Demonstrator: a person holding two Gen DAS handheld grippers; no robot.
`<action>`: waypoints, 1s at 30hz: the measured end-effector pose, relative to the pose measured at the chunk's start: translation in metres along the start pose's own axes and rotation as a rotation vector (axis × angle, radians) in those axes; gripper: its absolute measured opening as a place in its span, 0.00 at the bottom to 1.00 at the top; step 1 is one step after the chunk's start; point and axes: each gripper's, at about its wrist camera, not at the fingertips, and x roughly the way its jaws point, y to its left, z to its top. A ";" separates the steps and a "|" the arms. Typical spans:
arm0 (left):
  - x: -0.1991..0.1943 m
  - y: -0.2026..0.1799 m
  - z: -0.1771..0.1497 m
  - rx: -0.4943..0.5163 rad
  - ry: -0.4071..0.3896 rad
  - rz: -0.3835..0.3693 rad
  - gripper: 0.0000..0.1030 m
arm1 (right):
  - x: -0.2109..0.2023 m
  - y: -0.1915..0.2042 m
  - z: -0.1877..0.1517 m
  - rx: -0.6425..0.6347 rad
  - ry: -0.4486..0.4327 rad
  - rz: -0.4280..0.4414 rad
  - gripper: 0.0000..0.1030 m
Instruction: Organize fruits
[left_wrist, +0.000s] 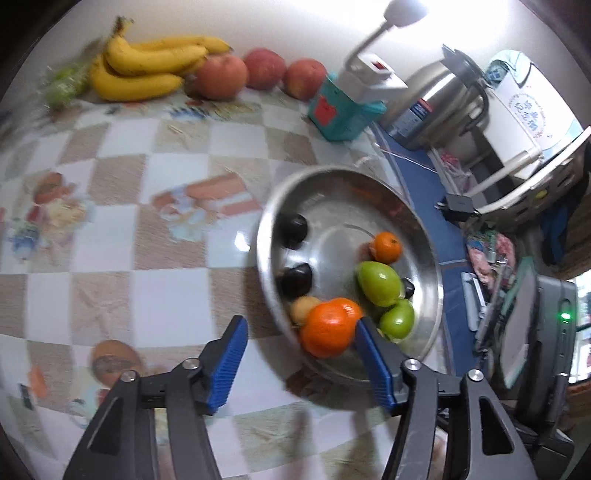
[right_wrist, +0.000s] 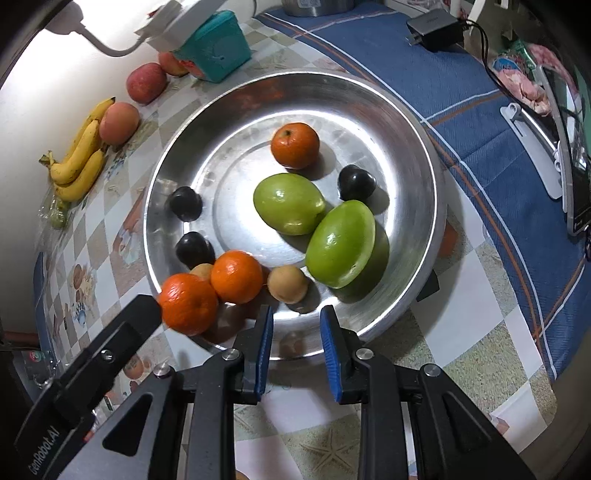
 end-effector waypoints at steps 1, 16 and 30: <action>-0.004 0.003 -0.001 0.001 -0.015 0.031 0.69 | -0.002 0.001 -0.001 -0.006 -0.007 -0.001 0.26; -0.004 0.066 -0.016 -0.021 -0.070 0.564 0.90 | -0.002 0.030 -0.021 -0.166 -0.088 -0.011 0.71; -0.044 0.079 -0.044 -0.068 -0.059 0.594 0.90 | -0.007 0.046 -0.043 -0.231 -0.132 0.002 0.90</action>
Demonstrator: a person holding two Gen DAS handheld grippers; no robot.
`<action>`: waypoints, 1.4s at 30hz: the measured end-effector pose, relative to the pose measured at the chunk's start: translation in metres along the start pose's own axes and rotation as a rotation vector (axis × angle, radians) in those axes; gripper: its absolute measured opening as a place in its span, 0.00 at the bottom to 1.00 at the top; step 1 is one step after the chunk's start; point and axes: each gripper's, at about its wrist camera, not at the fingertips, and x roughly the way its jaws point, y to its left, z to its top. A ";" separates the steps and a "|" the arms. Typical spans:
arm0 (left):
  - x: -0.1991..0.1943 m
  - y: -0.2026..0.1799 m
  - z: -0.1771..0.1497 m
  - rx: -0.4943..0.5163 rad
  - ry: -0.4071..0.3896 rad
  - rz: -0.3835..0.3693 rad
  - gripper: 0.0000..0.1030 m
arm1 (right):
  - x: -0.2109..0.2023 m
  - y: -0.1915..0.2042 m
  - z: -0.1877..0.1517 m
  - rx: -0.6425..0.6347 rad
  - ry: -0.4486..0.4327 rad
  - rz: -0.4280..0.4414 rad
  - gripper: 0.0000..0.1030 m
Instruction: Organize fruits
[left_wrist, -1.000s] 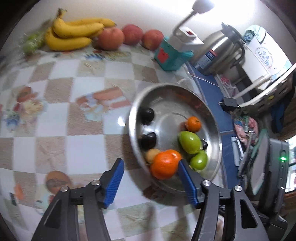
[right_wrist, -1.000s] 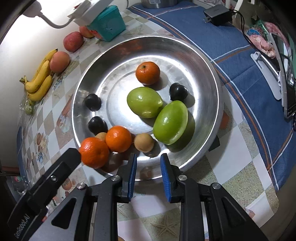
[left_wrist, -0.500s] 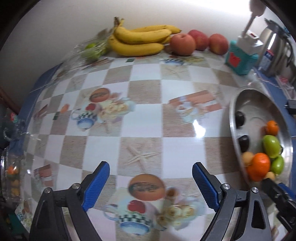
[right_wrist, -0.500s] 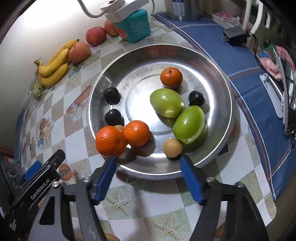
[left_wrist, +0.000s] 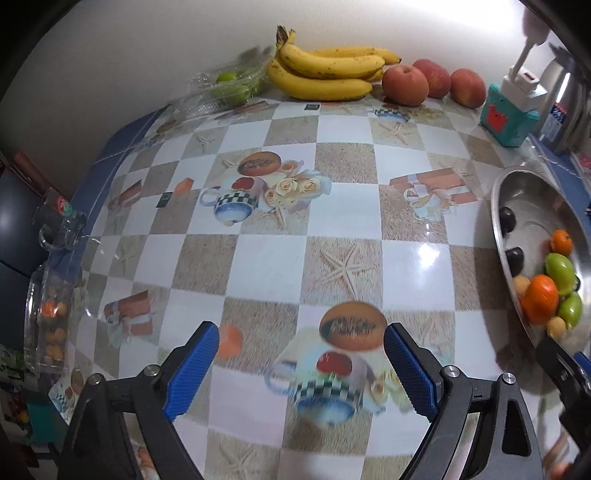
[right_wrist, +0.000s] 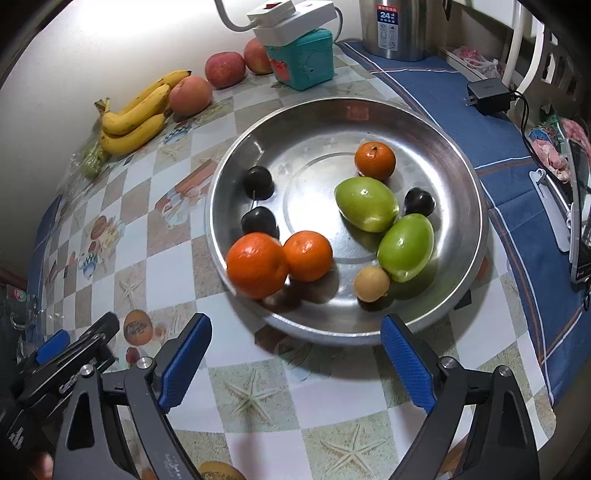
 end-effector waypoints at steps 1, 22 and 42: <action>-0.004 0.002 -0.004 0.001 -0.008 -0.003 0.90 | -0.003 0.001 -0.003 0.001 -0.006 0.000 0.91; -0.036 0.026 -0.037 -0.064 -0.084 -0.049 0.90 | -0.029 -0.003 -0.036 0.017 -0.050 -0.004 0.91; -0.034 0.027 -0.037 -0.075 -0.073 -0.059 0.90 | -0.028 -0.001 -0.036 0.001 -0.047 -0.016 0.91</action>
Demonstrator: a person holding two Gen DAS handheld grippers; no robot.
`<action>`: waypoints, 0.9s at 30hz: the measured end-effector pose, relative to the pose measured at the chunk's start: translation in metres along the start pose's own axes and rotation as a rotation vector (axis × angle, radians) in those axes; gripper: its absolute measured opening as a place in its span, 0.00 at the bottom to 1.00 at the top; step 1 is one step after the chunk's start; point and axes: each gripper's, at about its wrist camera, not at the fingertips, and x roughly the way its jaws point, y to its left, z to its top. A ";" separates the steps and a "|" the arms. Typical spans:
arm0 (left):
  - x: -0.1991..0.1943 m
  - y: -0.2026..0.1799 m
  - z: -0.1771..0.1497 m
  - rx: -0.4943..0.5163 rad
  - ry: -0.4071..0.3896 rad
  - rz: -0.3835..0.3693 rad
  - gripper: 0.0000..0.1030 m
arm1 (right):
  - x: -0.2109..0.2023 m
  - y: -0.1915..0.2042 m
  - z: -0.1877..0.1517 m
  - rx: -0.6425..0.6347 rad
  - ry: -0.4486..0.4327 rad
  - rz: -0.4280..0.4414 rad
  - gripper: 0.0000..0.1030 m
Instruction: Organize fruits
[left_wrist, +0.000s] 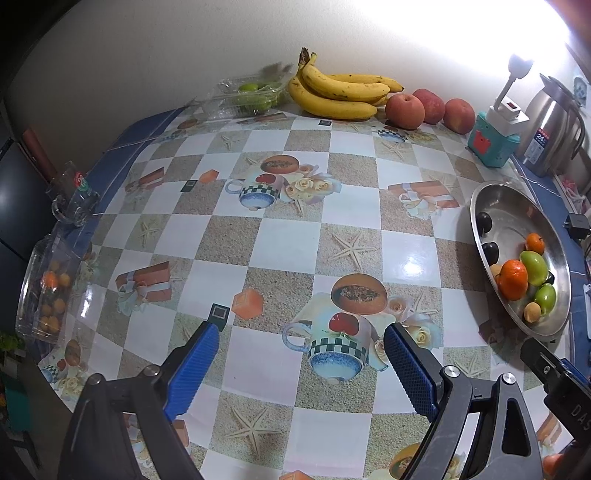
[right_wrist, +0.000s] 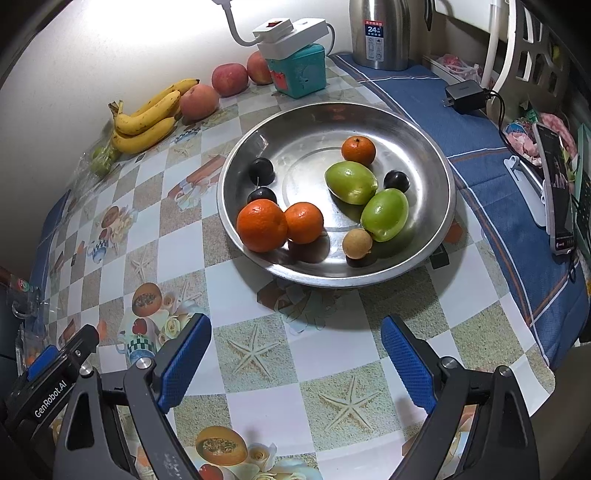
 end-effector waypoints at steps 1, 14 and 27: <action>0.000 0.000 0.000 -0.001 0.001 0.000 0.90 | 0.000 0.000 0.000 -0.001 0.000 -0.001 0.91; 0.001 0.000 0.000 -0.001 0.002 0.002 0.90 | 0.001 0.001 0.000 -0.011 0.002 -0.001 0.91; 0.002 0.000 0.000 -0.001 0.003 0.004 0.90 | 0.001 0.002 0.000 -0.016 0.004 0.000 0.91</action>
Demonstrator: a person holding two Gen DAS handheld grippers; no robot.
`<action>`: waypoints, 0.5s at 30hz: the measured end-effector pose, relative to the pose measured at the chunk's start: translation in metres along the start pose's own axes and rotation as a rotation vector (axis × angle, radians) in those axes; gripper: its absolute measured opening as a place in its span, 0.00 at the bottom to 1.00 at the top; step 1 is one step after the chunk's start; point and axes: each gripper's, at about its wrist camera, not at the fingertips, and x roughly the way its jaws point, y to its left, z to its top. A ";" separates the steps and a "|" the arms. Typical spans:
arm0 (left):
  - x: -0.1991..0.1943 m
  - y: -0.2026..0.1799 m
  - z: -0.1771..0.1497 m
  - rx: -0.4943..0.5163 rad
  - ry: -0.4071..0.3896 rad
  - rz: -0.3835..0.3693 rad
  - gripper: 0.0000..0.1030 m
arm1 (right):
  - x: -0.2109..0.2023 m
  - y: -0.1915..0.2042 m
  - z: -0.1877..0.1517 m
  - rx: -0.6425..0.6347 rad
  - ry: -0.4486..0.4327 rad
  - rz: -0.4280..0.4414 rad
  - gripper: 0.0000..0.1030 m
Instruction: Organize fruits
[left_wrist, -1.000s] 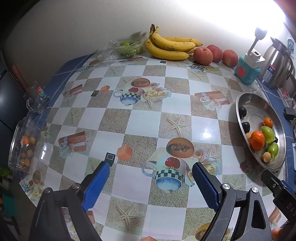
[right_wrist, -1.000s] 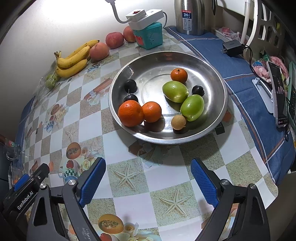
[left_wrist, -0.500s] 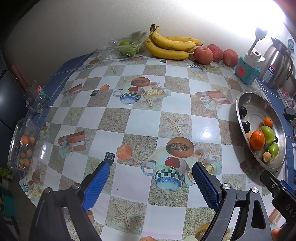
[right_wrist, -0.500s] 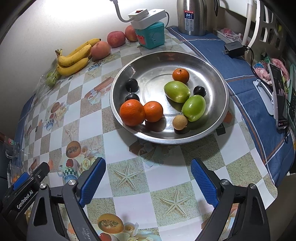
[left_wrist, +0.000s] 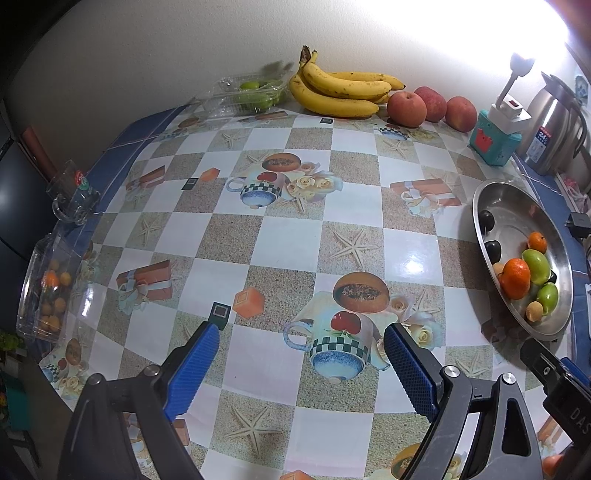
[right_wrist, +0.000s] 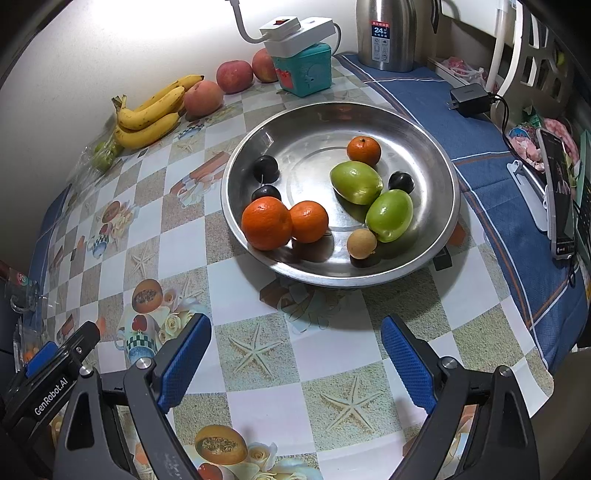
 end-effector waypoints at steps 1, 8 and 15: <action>0.000 0.000 0.000 -0.001 0.000 0.000 0.90 | 0.000 0.000 0.000 0.000 0.000 0.000 0.91; 0.001 0.002 0.000 -0.001 0.002 0.000 0.90 | 0.000 0.000 0.000 0.000 0.001 0.000 0.91; 0.000 0.003 0.000 -0.003 -0.001 0.002 0.90 | 0.000 0.000 0.000 0.001 0.001 -0.001 0.91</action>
